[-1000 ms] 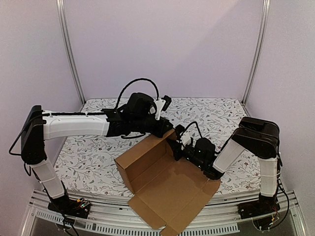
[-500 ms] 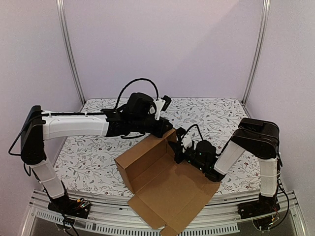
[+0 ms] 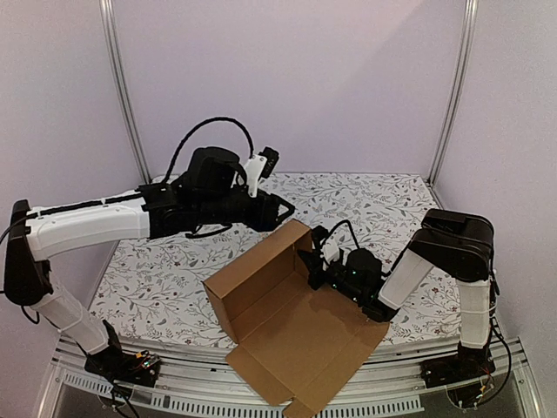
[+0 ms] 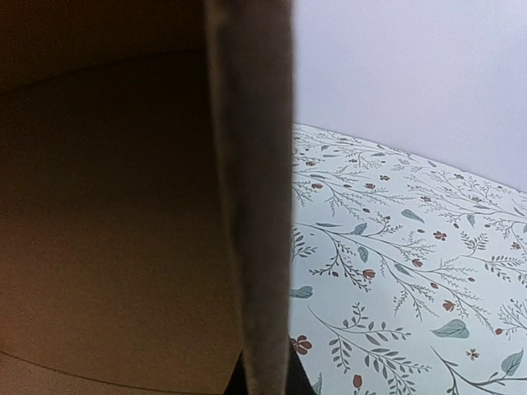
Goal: Fold the paper box
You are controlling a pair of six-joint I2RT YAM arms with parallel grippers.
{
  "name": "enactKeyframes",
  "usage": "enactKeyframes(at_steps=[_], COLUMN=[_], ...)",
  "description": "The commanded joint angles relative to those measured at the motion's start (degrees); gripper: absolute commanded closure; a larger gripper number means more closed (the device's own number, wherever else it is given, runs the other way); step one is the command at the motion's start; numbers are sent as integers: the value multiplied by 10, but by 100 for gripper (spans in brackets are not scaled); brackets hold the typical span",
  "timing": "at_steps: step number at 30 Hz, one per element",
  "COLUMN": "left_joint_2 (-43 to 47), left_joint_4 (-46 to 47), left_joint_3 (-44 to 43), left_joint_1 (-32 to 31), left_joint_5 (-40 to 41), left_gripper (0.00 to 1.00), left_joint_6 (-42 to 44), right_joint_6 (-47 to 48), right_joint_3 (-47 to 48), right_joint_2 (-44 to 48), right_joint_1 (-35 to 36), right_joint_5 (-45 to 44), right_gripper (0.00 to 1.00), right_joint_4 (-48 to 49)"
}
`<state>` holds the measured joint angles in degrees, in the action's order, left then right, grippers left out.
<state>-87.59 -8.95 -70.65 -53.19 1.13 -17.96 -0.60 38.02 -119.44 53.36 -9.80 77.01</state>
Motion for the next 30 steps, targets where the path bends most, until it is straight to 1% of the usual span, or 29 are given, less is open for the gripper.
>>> enactKeyframes(at_steps=[1,3,4,5,6,7,8,9,14,18,22,30], left_joint_2=[53,66,68,68,64,59,51,39,-38,-114,-184,-232], left_joint_4=[-5,9,19,28,38,49,65,77,214,264,316,413], left_joint_3=[40,68,80,91,102,113,124,133,178,164,150,147], left_joint_1=[28,52,64,75,84,93,102,112,150,154,154,149], left_joint_5=[58,48,36,23,11,-3,-23,-43,-167,-253,-311,-383], left_gripper=[50,59,65,72,85,94,100,100,100,100,100,100], left_joint_6=[-2,-21,-30,-39,-48,-57,-66,-79,-144,-171,-206,-257], right_joint_6=[-3,-4,-4,-5,-5,-7,-8,-9,-12,-13,-15,-20], right_joint_3=[4,3,3,4,5,5,6,6,7,7,8,15], right_joint_2=[-11,-10,-10,-11,-11,-12,-12,-13,-13,-12,-13,-22], right_joint_1=[5,5,5,5,5,5,6,6,6,6,6,7], right_joint_5=[1,3,5,6,8,10,12,14,18,18,21,24], right_gripper=[100,100,100,100,100,100,100,100,100,100,100,100], right_joint_4=[35,35,35,35,35,35,35,35,35,35,35,35])
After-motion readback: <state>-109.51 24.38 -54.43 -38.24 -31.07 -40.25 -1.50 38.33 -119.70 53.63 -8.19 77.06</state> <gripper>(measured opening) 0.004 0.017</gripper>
